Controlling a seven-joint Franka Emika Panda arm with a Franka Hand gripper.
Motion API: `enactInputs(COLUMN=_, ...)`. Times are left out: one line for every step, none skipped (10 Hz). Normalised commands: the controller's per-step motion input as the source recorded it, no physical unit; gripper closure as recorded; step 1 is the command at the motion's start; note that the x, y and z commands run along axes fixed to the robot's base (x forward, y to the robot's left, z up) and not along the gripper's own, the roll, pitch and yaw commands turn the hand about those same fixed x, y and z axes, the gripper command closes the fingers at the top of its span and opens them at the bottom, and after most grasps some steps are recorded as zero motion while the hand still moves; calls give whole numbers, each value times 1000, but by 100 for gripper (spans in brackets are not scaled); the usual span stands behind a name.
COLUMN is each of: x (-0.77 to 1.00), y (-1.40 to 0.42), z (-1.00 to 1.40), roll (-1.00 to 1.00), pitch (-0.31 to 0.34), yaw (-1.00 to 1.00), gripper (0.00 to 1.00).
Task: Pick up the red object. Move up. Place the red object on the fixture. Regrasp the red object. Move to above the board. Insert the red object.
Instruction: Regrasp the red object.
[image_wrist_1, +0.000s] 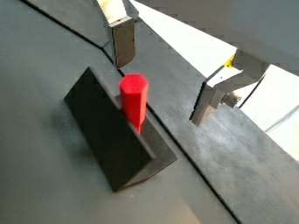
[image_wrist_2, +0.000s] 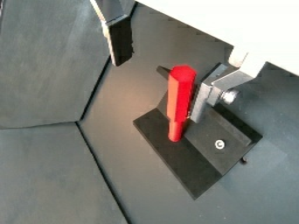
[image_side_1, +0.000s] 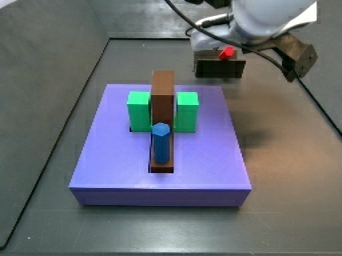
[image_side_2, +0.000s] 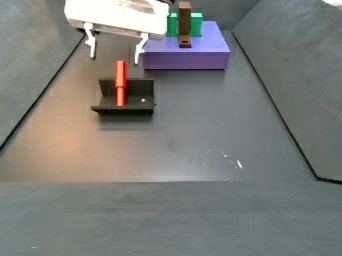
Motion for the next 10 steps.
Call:
enactInputs(x=46, y=-123, z=-183, roll=169, pitch=-14, yaw=0, gripper=0)
enactInputs(x=0, y=-57, z=-180, roll=126, pitch=-17, yaw=0, gripper=0)
enactInputs(x=0, y=-6, z=-171, roll=100, pitch=-20, yaw=3, gripper=0)
enactInputs(x=0, y=-14, z=-143, roll=171, pitch=-14, yaw=0, gripper=0)
enactInputs(x=0, y=-9, z=-151, roll=209, pitch=-9, yaw=0, gripper=0)
enactInputs(x=0, y=0, z=-160, roll=134, pitch=-17, yaw=0, gripper=0)
enactInputs(x=0, y=0, z=-134, roll=114, pitch=0, yaw=0, gripper=0)
enactInputs(x=0, y=0, z=-91, roll=169, pitch=0, yaw=0, gripper=0)
enactInputs(x=0, y=0, z=-80, roll=191, pitch=0, yaw=0, gripper=0)
enactInputs(x=0, y=0, z=-89, roll=194, pitch=0, yaw=0, gripper=0)
